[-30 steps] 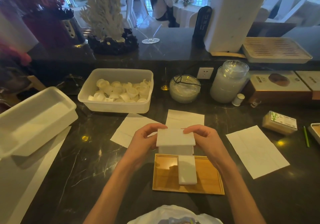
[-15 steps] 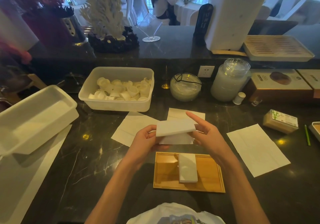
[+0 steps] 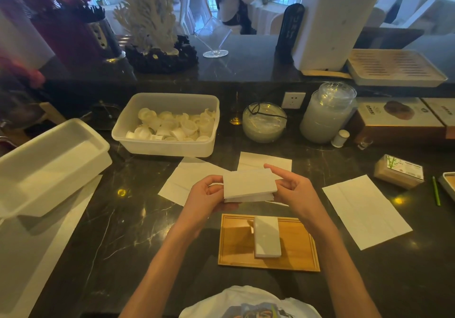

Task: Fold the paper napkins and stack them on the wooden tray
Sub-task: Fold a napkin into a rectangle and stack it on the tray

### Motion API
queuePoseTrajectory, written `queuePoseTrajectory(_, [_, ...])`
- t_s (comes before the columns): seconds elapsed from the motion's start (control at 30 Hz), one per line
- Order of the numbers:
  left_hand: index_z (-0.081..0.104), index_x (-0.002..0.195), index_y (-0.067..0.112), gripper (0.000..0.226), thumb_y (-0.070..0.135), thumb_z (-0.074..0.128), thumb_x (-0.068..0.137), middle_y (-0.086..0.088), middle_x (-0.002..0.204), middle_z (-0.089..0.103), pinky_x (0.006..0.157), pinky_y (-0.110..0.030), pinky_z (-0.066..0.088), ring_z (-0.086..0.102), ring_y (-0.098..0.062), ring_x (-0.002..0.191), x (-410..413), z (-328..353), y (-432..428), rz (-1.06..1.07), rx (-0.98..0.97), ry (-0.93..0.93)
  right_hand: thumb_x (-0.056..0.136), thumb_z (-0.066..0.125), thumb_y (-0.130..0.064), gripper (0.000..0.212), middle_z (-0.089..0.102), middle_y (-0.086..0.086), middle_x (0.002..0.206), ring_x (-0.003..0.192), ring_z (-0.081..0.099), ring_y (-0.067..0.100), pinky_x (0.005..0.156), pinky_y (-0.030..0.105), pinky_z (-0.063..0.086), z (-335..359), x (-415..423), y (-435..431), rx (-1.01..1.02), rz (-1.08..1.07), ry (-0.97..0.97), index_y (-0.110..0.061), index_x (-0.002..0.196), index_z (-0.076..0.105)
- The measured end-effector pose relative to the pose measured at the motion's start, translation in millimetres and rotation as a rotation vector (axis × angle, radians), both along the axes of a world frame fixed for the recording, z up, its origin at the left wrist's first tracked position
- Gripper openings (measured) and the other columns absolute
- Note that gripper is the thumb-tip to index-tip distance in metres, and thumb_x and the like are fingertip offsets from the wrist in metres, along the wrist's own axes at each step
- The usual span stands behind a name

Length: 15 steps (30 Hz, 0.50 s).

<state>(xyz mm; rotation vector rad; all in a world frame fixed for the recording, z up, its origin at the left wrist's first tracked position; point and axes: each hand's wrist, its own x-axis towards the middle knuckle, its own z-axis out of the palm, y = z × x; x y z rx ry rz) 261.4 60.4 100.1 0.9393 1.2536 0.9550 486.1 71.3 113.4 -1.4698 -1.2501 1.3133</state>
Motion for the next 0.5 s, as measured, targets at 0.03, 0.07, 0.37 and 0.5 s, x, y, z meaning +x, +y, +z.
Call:
queuePoseTrajectory(0.03, [0.066, 0.111, 0.029, 0.024, 0.015, 0.072, 0.092, 0.003, 0.114, 0.076, 0.069, -0.024, 0.064, 0.079, -0.015, 0.094, -0.5, -0.7, 0.1, -0.002, 0.005, 0.006, 0.094, 0.070, -0.014, 0.043, 0.071, -0.023, 0.103, 0.097, 0.069, 0.002, 0.066, 0.013, 0.058, -0.3, -0.1, -0.1, -0.001, -0.001, 0.006, -0.043, 0.125, 0.063])
queuePoseTrajectory(0.07, [0.066, 0.111, 0.029, 0.024, 0.014, 0.071, 0.093, 0.003, 0.114, 0.076, 0.068, -0.023, 0.064, 0.079, -0.016, 0.094, -0.8, -1.0, 0.2, -0.002, 0.007, 0.010, 0.095, 0.069, -0.014, 0.042, 0.070, -0.023, 0.104, 0.097, 0.069, 0.003, 0.064, 0.012, 0.058, -0.5, -0.1, -0.4, -0.002, -0.001, 0.011, -0.042, 0.125, 0.064])
queuePoseTrajectory(0.37, [0.066, 0.109, 0.030, 0.022, 0.014, 0.070, 0.094, 0.004, 0.112, 0.075, 0.067, -0.022, 0.064, 0.078, -0.011, 0.094, -1.0, -7.3, -1.4, 0.011, 0.021, 0.039, 0.095, 0.068, -0.017, 0.036, 0.067, -0.028, 0.102, 0.091, 0.068, -0.001, 0.059, 0.010, 0.056, -2.4, 0.0, -1.8, 0.003, 0.016, 0.022, -0.050, 0.110, 0.064])
queuePoseTrajectory(0.5, [0.065, 0.105, 0.033, 0.022, 0.015, 0.071, 0.093, 0.009, 0.108, 0.075, 0.064, -0.020, 0.062, 0.077, -0.005, 0.092, -1.8, -6.9, -2.2, 0.008, 0.027, 0.048, 0.096, 0.068, -0.017, 0.034, 0.069, -0.022, 0.105, 0.094, 0.069, 0.002, 0.060, 0.011, 0.056, -3.9, -1.5, -2.4, 0.008, 0.033, 0.002, -0.040, 0.121, 0.066])
